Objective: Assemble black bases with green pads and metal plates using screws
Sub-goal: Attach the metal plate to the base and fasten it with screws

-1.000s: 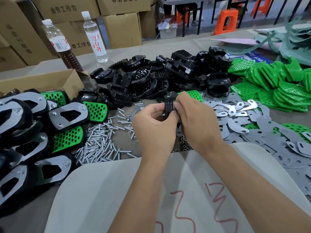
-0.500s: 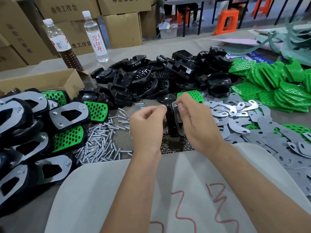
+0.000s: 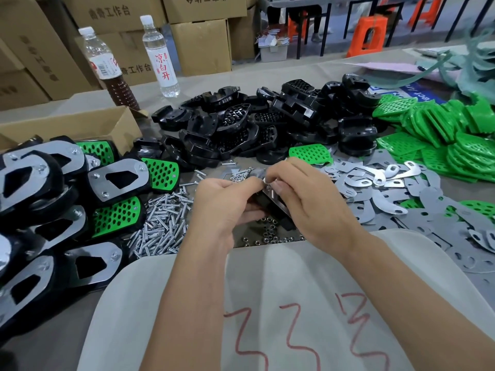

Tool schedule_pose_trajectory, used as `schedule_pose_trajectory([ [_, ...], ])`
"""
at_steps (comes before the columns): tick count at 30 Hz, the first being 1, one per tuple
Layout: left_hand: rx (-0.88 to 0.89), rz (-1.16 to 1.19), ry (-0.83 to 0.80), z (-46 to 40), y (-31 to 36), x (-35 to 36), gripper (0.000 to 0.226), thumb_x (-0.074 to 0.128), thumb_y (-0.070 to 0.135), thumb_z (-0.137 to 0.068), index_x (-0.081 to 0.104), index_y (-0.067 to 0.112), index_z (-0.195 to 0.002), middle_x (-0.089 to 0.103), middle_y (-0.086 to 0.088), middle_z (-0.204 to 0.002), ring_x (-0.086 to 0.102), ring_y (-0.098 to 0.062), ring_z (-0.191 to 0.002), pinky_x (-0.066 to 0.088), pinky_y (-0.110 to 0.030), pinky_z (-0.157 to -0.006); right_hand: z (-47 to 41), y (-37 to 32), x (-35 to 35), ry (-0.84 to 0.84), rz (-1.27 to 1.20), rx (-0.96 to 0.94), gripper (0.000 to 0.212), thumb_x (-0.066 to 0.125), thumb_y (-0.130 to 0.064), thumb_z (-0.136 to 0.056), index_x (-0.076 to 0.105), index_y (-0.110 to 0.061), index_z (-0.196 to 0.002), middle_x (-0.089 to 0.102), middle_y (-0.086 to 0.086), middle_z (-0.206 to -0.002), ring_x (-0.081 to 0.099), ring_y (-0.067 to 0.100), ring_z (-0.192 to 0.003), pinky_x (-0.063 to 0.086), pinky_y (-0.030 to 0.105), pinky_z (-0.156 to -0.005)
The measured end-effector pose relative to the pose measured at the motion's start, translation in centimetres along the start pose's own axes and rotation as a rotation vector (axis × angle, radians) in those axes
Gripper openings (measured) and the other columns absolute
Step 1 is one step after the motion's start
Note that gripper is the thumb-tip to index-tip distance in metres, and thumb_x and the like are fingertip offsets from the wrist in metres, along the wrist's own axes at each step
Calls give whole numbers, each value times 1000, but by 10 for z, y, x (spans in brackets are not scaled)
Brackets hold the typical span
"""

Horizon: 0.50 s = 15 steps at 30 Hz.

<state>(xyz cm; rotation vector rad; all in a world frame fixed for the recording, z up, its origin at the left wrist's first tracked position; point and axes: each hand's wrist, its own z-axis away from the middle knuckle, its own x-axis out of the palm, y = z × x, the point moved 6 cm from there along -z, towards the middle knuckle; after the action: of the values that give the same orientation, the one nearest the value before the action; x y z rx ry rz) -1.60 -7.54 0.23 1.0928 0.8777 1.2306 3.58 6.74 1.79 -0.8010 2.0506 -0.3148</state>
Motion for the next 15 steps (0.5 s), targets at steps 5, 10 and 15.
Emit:
schedule_pose_trajectory([
  [5,-28,16,-52,0,-3,1,9,74,4,-88,74,-4,-84,76,-14,-73,73,-24,-64,63,-30,-60,1,-1,-4,60,-24,-13,5,61,-19,-101,65,-16,-100,53,-3,-94,53,18,-87,45,36,-73],
  [10,-163,6,-142,-2,-13,4,9,68,6,-93,73,0,-91,74,-14,-73,75,-29,-62,63,-32,-57,1,-3,3,-24,-65,-2,6,71,-8,-95,67,-10,-91,56,-1,-92,52,21,-88,43,33,-77],
  [15,-193,-67,-201,-4,-17,1,20,73,10,-95,72,-7,-104,76,-19,-79,76,-27,-63,61,-29,-53,3,-5,1,-67,-100,1,9,76,-7,-92,70,-13,-87,59,-4,-88,50,19,-89,37,24,-81],
])
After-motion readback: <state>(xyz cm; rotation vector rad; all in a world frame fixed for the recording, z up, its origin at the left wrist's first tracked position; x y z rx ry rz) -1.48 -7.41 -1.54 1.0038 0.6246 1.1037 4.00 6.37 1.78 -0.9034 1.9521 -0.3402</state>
